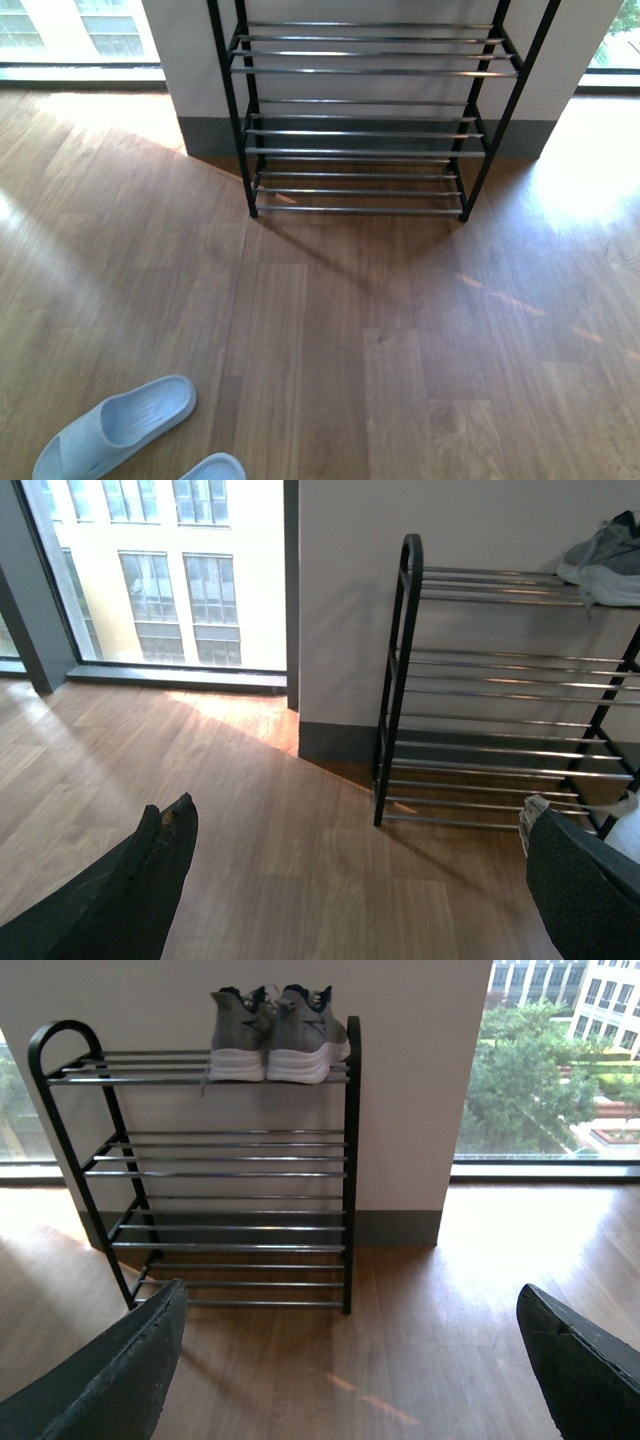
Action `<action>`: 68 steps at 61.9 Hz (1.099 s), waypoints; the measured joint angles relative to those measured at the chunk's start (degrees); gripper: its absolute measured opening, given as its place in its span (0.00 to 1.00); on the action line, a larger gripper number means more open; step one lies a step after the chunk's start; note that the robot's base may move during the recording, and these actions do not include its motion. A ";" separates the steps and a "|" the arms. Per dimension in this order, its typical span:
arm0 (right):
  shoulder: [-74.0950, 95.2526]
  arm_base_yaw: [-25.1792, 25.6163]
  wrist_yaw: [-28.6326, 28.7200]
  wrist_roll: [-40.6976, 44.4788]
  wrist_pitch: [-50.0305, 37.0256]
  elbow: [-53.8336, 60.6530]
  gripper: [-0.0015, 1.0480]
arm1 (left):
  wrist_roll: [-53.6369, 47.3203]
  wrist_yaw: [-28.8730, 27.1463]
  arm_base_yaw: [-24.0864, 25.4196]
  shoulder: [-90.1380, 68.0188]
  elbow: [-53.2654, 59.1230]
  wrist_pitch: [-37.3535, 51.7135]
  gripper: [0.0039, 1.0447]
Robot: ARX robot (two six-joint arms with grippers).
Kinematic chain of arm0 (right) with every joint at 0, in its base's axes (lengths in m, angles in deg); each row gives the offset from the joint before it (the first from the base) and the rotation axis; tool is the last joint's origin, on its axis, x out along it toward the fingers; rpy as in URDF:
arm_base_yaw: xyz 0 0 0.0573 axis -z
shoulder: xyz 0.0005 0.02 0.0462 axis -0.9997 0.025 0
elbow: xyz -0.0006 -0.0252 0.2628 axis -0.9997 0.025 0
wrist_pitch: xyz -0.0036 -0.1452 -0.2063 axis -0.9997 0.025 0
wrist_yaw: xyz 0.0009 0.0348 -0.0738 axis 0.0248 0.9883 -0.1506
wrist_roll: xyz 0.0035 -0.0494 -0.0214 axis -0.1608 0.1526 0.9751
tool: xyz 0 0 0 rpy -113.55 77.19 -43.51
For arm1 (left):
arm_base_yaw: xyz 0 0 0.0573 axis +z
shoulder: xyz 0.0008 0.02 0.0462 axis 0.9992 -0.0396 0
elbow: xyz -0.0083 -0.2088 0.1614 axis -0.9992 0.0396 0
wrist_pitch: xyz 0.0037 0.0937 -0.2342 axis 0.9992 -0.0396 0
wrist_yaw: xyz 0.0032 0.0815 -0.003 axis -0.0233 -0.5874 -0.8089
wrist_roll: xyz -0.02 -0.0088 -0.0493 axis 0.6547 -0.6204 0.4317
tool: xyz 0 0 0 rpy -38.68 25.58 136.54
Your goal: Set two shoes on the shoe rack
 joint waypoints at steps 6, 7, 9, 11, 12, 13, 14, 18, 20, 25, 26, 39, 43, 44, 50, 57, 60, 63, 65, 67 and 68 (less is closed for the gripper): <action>0.00 0.00 0.11 0.00 0.02 0.00 0.91 | 0.02 -0.02 0.00 0.00 0.00 0.00 0.91; 0.00 0.00 0.02 0.00 0.02 0.00 0.91 | 0.00 -0.04 0.00 0.00 0.00 -0.02 0.91; 0.02 0.02 0.15 0.00 0.02 0.00 0.91 | 0.02 -0.15 0.00 0.00 0.00 0.00 0.91; 0.00 0.02 0.22 0.00 0.02 0.00 0.91 | 0.02 -0.20 0.00 0.00 0.00 0.00 0.91; -0.02 0.02 0.22 0.00 0.02 0.00 0.91 | 0.02 -0.20 0.00 0.00 0.00 0.00 0.91; -0.02 0.02 0.17 0.00 0.02 0.00 0.91 | 0.02 -0.17 0.00 0.00 0.00 -0.02 0.91; -0.02 0.02 0.15 0.00 0.02 0.00 0.91 | 0.00 -0.17 0.00 0.00 0.00 0.00 0.91; -0.04 0.02 0.07 0.00 0.02 0.00 0.91 | 0.02 -0.13 0.00 0.00 0.00 -0.02 0.91; -0.02 0.02 0.07 0.02 0.02 0.00 0.91 | 0.00 -0.15 0.00 0.00 0.00 -0.02 0.91; -0.04 0.02 0.07 0.00 0.02 0.00 0.91 | 0.02 -0.13 0.00 0.00 0.00 -0.02 0.91; -0.04 0.02 0.07 0.00 0.02 0.00 0.91 | 0.02 -0.13 0.00 0.00 0.00 -0.02 0.91; -0.04 0.02 -0.15 0.00 0.02 0.00 0.91 | 0.00 0.04 0.00 0.00 0.00 0.00 0.91; -0.02 0.02 -0.15 0.00 0.02 0.00 0.91 | 0.00 0.00 0.00 0.00 0.00 0.00 0.91; -0.02 0.00 -0.13 0.00 0.02 0.00 0.91 | 0.00 0.02 0.00 0.00 0.00 0.00 0.91; -0.02 0.00 -0.20 0.00 0.02 0.00 0.91 | 0.00 0.04 0.00 0.00 0.00 0.00 0.91; -0.02 0.00 -0.11 0.00 0.02 0.00 0.91 | 0.02 0.00 0.00 0.00 0.00 -0.02 0.91; -0.02 0.00 -0.11 0.00 0.02 0.00 0.91 | 0.00 0.00 0.00 0.00 0.00 0.00 0.91; -0.04 0.02 -0.09 0.00 0.02 0.00 0.91 | 0.02 0.00 0.00 0.00 0.00 0.00 0.91; -0.04 0.02 0.04 0.00 0.02 0.00 0.91 | 0.02 -0.17 0.00 0.00 0.00 -0.02 0.91; -0.02 0.02 0.11 0.00 0.02 0.00 0.91 | 0.02 -0.17 0.00 0.00 0.00 -0.02 0.91; -0.02 0.02 0.11 0.00 0.02 0.00 0.91 | 0.02 -0.17 0.00 0.00 0.00 0.00 0.91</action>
